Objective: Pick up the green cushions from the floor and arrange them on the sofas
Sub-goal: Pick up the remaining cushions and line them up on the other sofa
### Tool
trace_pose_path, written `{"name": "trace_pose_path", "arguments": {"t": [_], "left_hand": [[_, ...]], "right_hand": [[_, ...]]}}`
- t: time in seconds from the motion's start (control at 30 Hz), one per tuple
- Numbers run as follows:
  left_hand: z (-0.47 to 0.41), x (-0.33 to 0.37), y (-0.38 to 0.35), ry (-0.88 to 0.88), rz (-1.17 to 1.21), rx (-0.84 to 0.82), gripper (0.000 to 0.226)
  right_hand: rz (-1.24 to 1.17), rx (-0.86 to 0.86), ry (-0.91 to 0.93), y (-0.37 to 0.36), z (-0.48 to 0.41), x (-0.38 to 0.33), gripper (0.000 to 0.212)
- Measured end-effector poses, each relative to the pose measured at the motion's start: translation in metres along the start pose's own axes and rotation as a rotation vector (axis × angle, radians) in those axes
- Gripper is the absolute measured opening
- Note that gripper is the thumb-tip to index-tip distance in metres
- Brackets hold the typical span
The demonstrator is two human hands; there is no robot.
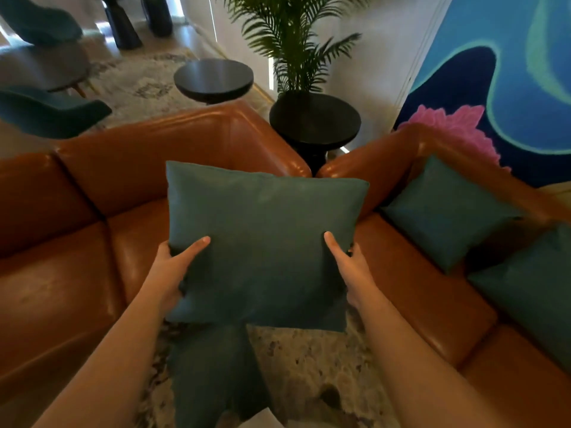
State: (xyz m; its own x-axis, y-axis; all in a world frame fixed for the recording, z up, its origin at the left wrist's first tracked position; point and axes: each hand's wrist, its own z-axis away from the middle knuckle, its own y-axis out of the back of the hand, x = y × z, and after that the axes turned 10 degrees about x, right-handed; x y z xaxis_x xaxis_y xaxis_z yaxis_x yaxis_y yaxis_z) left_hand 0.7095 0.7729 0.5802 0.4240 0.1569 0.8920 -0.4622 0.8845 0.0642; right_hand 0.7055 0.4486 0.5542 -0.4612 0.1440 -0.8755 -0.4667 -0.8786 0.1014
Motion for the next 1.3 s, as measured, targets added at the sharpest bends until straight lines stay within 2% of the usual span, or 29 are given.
{"name": "trace_pose_path", "arguments": {"t": [0.1, 0.13, 0.23, 0.27, 0.4, 0.5, 0.57, 0.6, 0.7, 0.77, 0.8, 0.83, 0.97, 1.0, 1.1, 1.17, 1.2, 1.3], "left_hand": [[0.005, 0.006, 0.009, -0.03, -0.037, 0.011, 0.102], [0.008, 0.008, 0.011, -0.038, -0.057, 0.024, 0.106], [0.008, 0.009, 0.01, -0.079, -0.122, 0.053, 0.113], [0.009, 0.009, 0.006, -0.095, -0.137, 0.066, 0.114], [0.005, 0.014, -0.02, -0.075, -0.056, 0.105, 0.108], [0.003, 0.02, -0.048, -0.034, 0.03, 0.119, 0.119], [0.003, 0.023, -0.073, -0.031, 0.064, 0.106, 0.121], [0.003, 0.024, -0.087, -0.038, 0.066, 0.095, 0.118], [0.006, 0.029, -0.131, -0.027, 0.094, 0.102, 0.108], [0.001, 0.032, -0.17, -0.028, 0.071, 0.125, 0.108], [0.0, 0.035, -0.174, -0.035, 0.056, 0.13, 0.111], [0.0, 0.039, -0.18, -0.053, 0.036, 0.117, 0.113], [-0.011, 0.065, -0.212, -0.142, -0.065, 0.09, 0.127], [-0.014, 0.075, -0.215, -0.179, -0.056, 0.068, 0.121], [-0.029, 0.108, -0.202, -0.253, -0.026, 0.016, 0.08], [-0.041, 0.125, -0.182, -0.248, -0.06, -0.003, 0.065], [-0.044, 0.13, -0.172, -0.222, -0.085, -0.016, 0.068], [-0.056, 0.135, -0.153, -0.172, -0.14, -0.001, 0.106]], "right_hand": [[0.017, -0.016, 0.004, -0.002, 0.006, -0.01, 0.112], [0.018, -0.026, 0.006, -0.002, 0.005, -0.011, 0.105], [0.011, -0.088, 0.007, 0.003, -0.001, -0.016, 0.044], [0.014, -0.114, 0.002, 0.006, -0.006, -0.015, 0.035], [-0.011, -0.181, -0.061, 0.022, -0.03, -0.025, 0.028], [-0.087, -0.209, -0.113, 0.035, -0.06, -0.038, 0.023], [-0.092, -0.229, -0.125, 0.046, -0.087, -0.048, 0.043], [-0.082, -0.242, -0.129, 0.051, -0.098, -0.054, 0.058], [-0.05, -0.267, -0.134, 0.068, -0.136, -0.076, 0.082], [-0.047, -0.29, -0.139, 0.086, -0.165, -0.095, 0.119], [-0.034, -0.275, -0.125, 0.087, -0.17, -0.097, 0.132], [-0.018, -0.265, -0.108, 0.088, -0.177, -0.1, 0.136], [0.042, -0.21, -0.063, 0.089, -0.216, -0.143, 0.111], [0.03, -0.184, -0.062, 0.084, -0.228, -0.155, 0.105], [0.025, -0.159, -0.153, 0.067, -0.261, -0.186, 0.102], [0.028, -0.203, -0.184, 0.059, -0.268, -0.202, 0.082], [0.019, -0.237, -0.176, 0.054, -0.269, -0.209, 0.069], [0.067, -0.414, -0.148, 0.028, -0.276, -0.222, 0.038]]}}
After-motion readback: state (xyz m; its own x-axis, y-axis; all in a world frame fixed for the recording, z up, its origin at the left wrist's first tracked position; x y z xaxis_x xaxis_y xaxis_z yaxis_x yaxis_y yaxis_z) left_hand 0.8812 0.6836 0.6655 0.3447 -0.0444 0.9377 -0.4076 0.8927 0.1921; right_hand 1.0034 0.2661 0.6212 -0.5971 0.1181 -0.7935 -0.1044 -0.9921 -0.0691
